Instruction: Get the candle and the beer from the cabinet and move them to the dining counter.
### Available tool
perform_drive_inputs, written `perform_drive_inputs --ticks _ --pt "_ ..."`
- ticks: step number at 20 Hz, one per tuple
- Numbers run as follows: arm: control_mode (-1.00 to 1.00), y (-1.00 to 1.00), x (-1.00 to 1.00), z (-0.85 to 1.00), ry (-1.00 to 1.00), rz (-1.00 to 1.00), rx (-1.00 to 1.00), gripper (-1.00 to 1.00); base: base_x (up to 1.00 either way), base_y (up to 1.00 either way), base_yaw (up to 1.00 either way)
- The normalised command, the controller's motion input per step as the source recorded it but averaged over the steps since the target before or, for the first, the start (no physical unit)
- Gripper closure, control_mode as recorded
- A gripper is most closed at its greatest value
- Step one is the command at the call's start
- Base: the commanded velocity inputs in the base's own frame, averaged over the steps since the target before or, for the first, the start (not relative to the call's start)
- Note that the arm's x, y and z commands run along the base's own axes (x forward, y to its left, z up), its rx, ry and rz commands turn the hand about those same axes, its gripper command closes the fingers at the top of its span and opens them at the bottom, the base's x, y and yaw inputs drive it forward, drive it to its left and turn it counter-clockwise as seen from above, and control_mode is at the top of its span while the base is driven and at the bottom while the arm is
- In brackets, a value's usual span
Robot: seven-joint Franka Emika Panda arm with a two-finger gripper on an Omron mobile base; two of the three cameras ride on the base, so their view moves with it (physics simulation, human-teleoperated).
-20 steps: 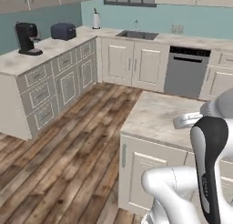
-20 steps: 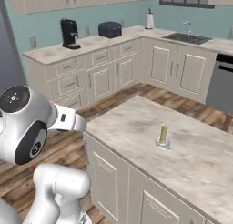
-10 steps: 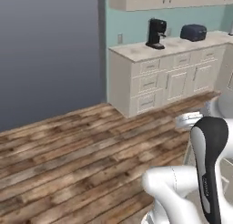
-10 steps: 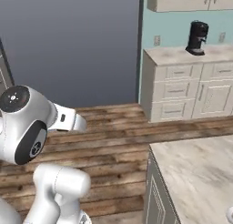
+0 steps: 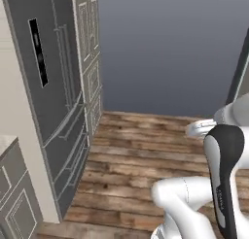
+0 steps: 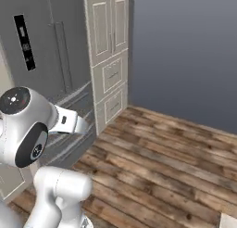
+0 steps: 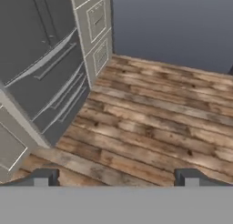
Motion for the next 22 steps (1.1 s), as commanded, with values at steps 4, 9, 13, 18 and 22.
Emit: perform_drive_inputs --ticks 4,9,13,18,22 --pt "1.00 0.00 0.00 0.00 0.00 0.00 0.00 -1.00 -0.01 0.00 1.00" --pt "1.00 0.00 0.00 0.00 0.00 0.00 0.00 -1.00 -0.01 0.00 1.00" --pt "1.00 0.00 0.00 0.00 0.00 0.00 0.00 -1.00 0.00 0.00 1.00" --pt "1.00 0.00 0.00 0.00 0.00 0.00 0.00 -1.00 0.07 0.00 0.99" --pt "1.00 0.00 0.00 0.00 0.00 0.00 0.00 -1.00 0.46 -0.13 0.54"
